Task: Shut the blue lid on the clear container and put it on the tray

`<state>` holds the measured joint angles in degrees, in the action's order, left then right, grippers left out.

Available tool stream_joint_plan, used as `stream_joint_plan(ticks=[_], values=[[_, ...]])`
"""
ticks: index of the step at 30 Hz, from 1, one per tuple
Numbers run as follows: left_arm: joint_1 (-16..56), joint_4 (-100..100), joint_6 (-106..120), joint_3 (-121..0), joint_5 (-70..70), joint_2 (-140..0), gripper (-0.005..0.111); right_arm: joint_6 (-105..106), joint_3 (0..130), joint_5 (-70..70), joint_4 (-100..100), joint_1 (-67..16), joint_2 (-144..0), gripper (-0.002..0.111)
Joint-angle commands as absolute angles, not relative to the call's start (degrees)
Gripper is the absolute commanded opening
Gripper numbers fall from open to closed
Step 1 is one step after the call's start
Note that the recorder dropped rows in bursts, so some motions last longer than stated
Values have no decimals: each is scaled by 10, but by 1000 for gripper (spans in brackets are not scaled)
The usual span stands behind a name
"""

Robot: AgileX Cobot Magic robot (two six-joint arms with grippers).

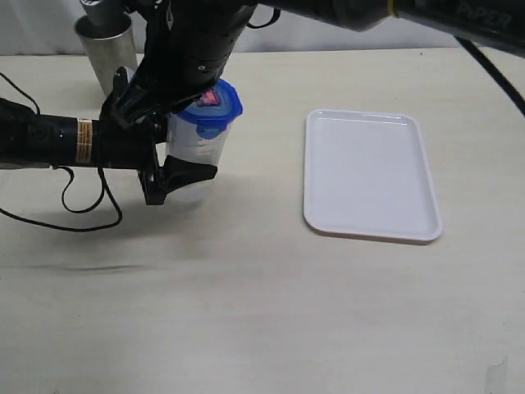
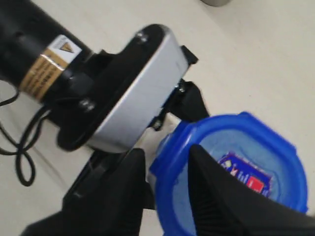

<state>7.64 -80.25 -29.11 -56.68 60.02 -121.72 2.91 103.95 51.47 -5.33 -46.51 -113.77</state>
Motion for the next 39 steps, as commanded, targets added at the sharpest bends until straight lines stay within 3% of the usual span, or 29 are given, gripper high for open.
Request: stream_joint_plan(ticks=[1,6,10,21,39], values=[[78,-769,-296,-574,638,-1206,0,44,1033,522,-41,-467,-1109,29],[78,-769,-296,-574,638,-1206,0,54,1001,488,-54,-467,-1066,24],[78,-769,-296,-574,638,-1206,0,52,894,356,-71,-467,-995,4],[78,-769,-296,-574,638,-1206,0,23,554,20,-123,-467,-674,4],[78,-769,-296,-574,640,-1206,0,22,283,-48,-110,-467,-235,4]])
